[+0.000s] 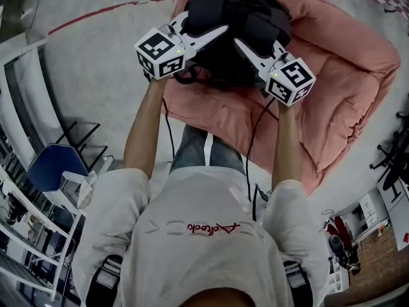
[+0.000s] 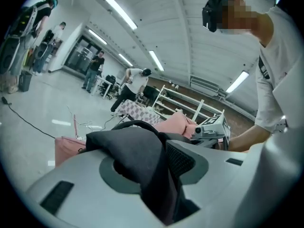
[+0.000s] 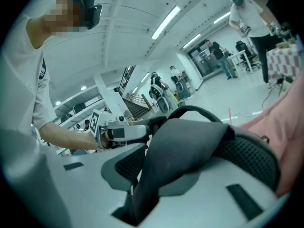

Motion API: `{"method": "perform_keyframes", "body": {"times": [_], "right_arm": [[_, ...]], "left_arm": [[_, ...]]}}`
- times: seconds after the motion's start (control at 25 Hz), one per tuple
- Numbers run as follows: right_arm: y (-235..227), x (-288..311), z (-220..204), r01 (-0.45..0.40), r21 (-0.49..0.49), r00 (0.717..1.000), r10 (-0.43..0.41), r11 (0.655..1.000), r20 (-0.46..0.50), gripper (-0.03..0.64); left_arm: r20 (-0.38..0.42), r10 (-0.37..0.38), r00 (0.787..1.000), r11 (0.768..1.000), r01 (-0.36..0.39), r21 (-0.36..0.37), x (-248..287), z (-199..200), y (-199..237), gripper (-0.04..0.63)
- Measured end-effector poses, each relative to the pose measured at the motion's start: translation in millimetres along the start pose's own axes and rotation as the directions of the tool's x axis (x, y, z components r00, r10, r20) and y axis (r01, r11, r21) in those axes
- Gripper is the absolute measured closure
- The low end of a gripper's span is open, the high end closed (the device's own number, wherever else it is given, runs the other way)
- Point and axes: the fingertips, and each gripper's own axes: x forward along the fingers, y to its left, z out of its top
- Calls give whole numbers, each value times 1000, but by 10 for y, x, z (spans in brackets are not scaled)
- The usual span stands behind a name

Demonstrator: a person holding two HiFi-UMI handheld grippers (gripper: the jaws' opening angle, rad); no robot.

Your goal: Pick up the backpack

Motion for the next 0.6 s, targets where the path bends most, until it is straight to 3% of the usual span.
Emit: {"method": "perform_keyframes", "body": {"times": [0.32,0.6], "right_arm": [[-135,81,120,161,-48,985,-157,986,64,555],[-150,94,107,174,-61,983,-170,983,71,561]], "left_arm": [[1,41,999,998,-41,37,65,-27,70,463],[16,70,997,996,-71,50,86,-51,93,486]]}}
